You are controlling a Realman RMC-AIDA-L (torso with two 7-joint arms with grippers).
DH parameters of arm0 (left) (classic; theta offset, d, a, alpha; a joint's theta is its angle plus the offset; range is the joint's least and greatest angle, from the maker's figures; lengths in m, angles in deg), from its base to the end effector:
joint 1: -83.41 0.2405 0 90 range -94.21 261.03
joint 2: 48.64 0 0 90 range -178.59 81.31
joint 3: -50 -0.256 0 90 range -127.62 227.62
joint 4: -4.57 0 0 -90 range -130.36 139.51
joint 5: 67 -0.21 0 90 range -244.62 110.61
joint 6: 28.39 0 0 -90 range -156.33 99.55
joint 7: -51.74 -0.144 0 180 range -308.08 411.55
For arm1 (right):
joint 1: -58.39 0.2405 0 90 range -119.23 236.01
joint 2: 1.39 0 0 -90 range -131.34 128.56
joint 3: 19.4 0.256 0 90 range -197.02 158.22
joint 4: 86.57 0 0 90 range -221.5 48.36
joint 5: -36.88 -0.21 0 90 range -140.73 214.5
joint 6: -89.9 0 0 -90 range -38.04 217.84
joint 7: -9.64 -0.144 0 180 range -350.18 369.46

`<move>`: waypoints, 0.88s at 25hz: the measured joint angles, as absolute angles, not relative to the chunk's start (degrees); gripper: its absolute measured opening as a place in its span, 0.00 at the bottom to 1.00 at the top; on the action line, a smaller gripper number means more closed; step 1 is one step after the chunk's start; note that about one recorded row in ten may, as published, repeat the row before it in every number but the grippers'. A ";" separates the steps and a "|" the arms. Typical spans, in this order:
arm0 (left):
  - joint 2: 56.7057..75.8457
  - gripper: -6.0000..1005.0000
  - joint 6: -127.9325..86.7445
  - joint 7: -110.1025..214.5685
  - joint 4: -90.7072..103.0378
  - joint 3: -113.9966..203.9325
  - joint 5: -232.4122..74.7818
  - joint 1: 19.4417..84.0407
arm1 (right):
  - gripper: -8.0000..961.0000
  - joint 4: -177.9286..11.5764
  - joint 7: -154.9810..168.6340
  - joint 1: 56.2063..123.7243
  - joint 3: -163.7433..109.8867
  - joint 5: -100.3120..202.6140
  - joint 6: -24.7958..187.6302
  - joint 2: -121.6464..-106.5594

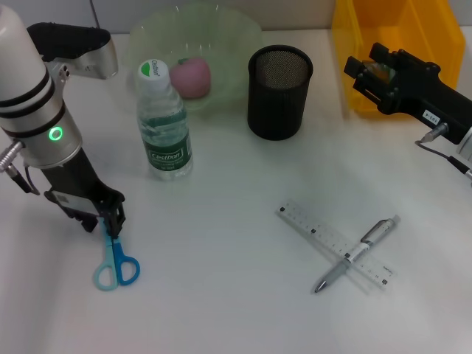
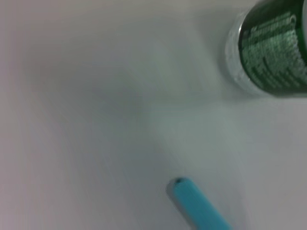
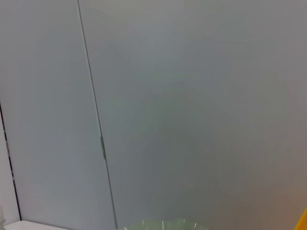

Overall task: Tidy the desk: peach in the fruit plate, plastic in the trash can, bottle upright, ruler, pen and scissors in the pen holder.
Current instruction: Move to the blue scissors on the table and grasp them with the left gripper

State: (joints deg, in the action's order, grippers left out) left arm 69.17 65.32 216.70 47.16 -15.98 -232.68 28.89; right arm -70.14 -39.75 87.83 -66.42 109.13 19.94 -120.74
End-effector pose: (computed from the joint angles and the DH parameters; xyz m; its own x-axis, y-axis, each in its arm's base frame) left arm -0.2140 0.3775 -0.0085 0.2064 0.9282 -0.3097 0.7337 -0.3562 -0.5786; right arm 0.2831 0.3555 -0.0162 0.6429 -0.1143 -0.7573 -0.6427 -0.6185 -0.4522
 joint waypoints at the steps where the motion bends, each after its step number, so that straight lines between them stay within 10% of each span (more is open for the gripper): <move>1: 69.05 0.38 65.63 216.70 47.24 -16.34 -232.68 28.90 | 0.58 -70.14 -39.75 87.83 -66.42 109.13 20.02 -120.74; 22: 69.35 0.68 62.93 216.68 47.00 -16.84 -232.76 27.34 | 0.58 -70.23 -39.75 88.62 -66.42 109.13 21.44 -120.74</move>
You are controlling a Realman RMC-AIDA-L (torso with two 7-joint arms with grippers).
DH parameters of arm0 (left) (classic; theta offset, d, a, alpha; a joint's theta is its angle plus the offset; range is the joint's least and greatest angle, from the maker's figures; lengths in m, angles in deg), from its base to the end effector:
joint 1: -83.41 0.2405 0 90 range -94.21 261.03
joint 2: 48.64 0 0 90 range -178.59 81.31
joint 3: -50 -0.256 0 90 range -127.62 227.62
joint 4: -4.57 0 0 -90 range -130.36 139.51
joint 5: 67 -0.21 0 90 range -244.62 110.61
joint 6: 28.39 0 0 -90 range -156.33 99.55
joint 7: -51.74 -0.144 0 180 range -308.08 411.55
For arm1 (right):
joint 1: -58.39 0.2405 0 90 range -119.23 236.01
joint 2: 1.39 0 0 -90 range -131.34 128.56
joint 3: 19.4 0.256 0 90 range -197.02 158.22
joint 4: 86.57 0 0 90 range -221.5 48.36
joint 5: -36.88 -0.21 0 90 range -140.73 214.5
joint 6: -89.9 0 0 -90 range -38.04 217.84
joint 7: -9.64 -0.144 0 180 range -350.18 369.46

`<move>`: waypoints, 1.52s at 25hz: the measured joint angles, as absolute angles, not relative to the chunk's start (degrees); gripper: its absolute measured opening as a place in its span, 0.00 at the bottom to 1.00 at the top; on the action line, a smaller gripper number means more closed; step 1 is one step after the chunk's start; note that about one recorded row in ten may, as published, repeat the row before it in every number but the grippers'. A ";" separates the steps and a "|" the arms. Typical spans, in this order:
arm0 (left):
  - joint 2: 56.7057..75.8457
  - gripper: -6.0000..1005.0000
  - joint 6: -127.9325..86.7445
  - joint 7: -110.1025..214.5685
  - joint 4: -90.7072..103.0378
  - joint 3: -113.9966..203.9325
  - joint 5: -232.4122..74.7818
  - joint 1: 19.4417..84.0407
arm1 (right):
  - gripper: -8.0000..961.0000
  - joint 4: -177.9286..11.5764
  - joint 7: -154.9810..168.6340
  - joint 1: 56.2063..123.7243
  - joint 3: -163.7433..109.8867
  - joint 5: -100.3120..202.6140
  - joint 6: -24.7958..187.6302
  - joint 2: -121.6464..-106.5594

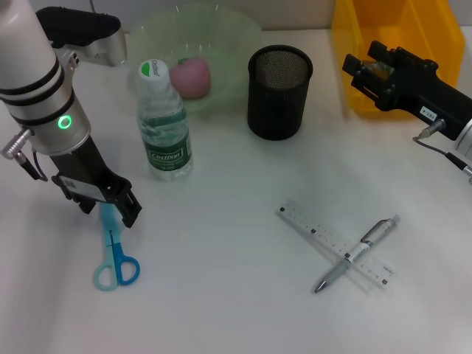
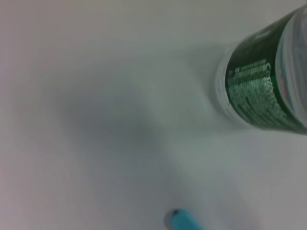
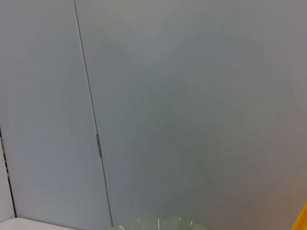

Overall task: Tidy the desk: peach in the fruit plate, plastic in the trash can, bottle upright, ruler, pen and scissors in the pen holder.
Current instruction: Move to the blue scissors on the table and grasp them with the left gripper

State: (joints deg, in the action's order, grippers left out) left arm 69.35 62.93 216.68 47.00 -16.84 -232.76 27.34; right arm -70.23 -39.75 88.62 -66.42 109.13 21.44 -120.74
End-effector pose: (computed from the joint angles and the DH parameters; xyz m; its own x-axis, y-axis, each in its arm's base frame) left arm -0.2036 0.3877 -0.0115 0.2592 0.9204 -0.2929 0.7083 -0.3873 -0.5902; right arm 0.2818 0.3607 -0.0171 0.6509 -0.1201 -0.7496 -0.6432 -0.6117 -0.4606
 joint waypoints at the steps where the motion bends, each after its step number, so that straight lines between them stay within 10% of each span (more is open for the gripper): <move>1: 69.35 0.72 62.93 216.68 47.00 -16.84 -232.76 27.34 | 0.58 -70.23 -39.75 88.62 -66.42 109.13 21.44 -120.74; 38: 68.87 0.75 60.42 216.66 44.21 -18.24 -232.76 27.96 | 0.58 -70.80 -39.75 90.22 -66.42 109.13 22.96 -120.57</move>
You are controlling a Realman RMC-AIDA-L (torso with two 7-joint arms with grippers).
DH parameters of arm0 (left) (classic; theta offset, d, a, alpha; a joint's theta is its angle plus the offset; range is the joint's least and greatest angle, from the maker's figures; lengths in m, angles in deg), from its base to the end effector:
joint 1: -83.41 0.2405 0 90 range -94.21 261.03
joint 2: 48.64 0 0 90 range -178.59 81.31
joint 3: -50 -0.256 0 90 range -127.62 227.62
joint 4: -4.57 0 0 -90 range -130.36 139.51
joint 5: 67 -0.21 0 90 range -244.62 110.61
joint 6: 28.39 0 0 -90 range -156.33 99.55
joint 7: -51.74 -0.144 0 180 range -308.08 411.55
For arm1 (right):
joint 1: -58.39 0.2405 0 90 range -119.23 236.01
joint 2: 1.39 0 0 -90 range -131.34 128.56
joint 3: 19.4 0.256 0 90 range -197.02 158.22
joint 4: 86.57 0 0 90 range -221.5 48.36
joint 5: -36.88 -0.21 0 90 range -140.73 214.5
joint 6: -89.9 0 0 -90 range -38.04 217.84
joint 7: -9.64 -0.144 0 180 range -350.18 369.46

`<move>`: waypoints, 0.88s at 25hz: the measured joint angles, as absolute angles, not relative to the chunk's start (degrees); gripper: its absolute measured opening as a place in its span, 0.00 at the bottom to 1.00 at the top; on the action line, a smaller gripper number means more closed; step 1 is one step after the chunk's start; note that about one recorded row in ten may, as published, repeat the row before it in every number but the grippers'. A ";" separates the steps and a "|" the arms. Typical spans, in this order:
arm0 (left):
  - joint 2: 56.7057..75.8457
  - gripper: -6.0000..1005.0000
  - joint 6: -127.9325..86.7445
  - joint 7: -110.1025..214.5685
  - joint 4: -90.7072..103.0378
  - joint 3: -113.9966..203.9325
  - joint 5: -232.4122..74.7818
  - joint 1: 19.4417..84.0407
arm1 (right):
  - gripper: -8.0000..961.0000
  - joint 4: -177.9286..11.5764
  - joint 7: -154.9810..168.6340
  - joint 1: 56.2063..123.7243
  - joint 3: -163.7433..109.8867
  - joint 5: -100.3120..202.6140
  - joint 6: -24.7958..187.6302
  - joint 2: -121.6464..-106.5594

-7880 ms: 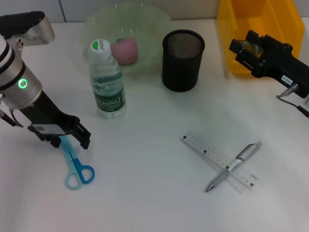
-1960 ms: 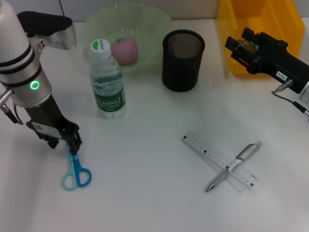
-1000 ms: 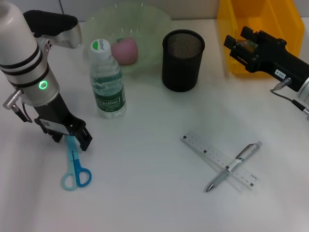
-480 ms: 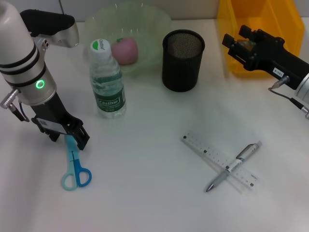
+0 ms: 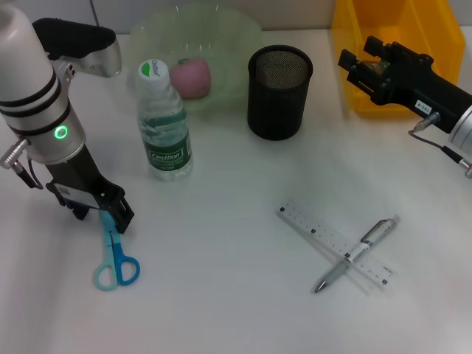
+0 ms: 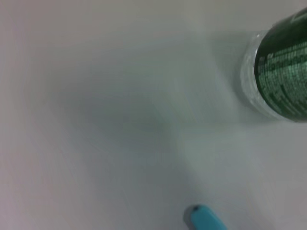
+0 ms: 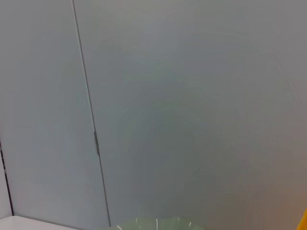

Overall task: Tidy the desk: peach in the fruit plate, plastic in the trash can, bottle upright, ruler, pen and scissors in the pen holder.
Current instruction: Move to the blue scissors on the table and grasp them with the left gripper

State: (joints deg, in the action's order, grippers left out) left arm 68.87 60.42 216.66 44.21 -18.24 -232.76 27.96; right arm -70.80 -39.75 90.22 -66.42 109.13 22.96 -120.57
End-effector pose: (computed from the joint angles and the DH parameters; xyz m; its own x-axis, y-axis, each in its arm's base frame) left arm -0.2176 0.3858 -0.0145 0.2427 0.9229 -0.2988 0.6981 -0.3800 -0.6068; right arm 0.2768 0.3689 -0.0183 0.6594 -0.1232 -0.7416 -0.6388 -0.6121 -0.4662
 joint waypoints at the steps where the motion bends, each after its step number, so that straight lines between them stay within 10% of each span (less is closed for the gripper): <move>1: 68.87 0.75 60.42 216.66 44.21 -18.24 -232.76 27.96 | 0.58 -70.81 -39.76 90.32 -66.42 109.13 23.01 -120.56; 22: 67.37 0.76 61.29 216.76 42.50 -9.36 -232.67 27.69 | 0.58 -70.93 -39.75 90.95 -65.71 109.13 23.55 -120.48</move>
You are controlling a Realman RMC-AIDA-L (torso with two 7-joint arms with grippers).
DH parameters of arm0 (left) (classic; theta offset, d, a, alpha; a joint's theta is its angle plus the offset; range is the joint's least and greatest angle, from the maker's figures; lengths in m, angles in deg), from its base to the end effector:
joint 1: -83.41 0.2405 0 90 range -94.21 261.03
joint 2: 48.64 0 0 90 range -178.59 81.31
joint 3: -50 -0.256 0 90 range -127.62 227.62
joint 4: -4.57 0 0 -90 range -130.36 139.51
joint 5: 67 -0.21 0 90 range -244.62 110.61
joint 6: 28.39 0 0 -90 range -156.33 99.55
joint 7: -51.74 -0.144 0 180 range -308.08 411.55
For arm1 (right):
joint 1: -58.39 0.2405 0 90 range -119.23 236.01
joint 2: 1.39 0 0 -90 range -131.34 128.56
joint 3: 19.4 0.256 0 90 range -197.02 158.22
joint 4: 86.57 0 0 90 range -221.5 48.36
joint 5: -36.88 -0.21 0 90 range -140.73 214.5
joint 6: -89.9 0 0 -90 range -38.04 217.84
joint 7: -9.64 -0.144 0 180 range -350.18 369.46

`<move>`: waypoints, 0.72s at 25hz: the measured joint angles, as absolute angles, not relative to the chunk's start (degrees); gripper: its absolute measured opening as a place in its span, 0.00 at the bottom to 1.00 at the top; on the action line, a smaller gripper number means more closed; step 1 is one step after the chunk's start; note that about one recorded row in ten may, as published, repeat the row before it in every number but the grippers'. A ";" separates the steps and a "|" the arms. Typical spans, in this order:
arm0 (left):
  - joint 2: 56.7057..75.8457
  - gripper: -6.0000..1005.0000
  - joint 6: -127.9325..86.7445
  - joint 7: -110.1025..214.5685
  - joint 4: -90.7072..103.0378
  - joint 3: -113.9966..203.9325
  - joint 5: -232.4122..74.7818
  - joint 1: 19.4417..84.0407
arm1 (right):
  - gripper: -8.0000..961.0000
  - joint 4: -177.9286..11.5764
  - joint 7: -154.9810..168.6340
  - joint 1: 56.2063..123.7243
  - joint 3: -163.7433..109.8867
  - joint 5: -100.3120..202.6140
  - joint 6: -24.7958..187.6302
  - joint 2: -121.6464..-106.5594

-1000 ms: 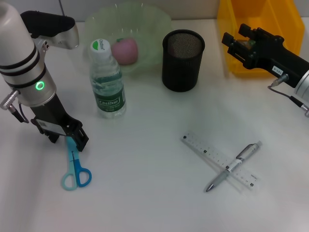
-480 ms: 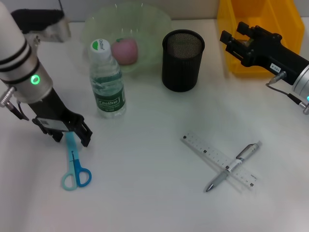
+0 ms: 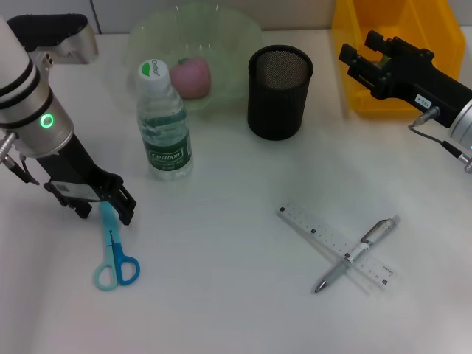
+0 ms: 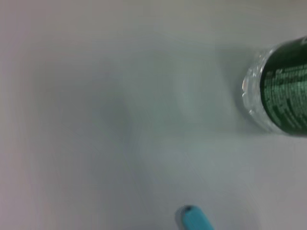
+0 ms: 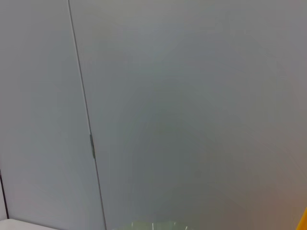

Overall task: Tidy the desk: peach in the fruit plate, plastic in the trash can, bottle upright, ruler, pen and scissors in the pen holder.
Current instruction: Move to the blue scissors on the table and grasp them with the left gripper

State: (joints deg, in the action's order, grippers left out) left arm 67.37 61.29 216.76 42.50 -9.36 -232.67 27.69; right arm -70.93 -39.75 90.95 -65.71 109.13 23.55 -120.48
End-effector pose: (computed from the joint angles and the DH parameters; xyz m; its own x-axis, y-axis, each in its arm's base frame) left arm -0.2232 0.3895 -0.0009 0.1730 0.9620 -0.2111 0.7872 -0.2639 -0.5574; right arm 0.2748 0.3736 -0.0165 0.6587 -0.1187 -0.7430 -0.6411 -0.6053 -0.4717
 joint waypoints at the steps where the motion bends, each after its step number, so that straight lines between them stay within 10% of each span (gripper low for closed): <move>1: 67.37 0.76 61.24 216.76 42.44 -10.42 -232.68 27.64 | 0.58 -70.93 -39.75 90.95 -65.71 109.13 23.55 -120.48; 18: 68.30 0.76 61.09 216.70 42.45 -14.69 -232.77 26.65 | 0.58 -71.02 -39.67 91.27 -65.72 109.13 23.55 -120.48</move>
State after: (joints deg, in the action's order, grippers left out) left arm 68.30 61.09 216.70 42.45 -14.69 -232.77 26.65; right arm -71.02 -39.67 91.27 -65.72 109.13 23.55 -120.48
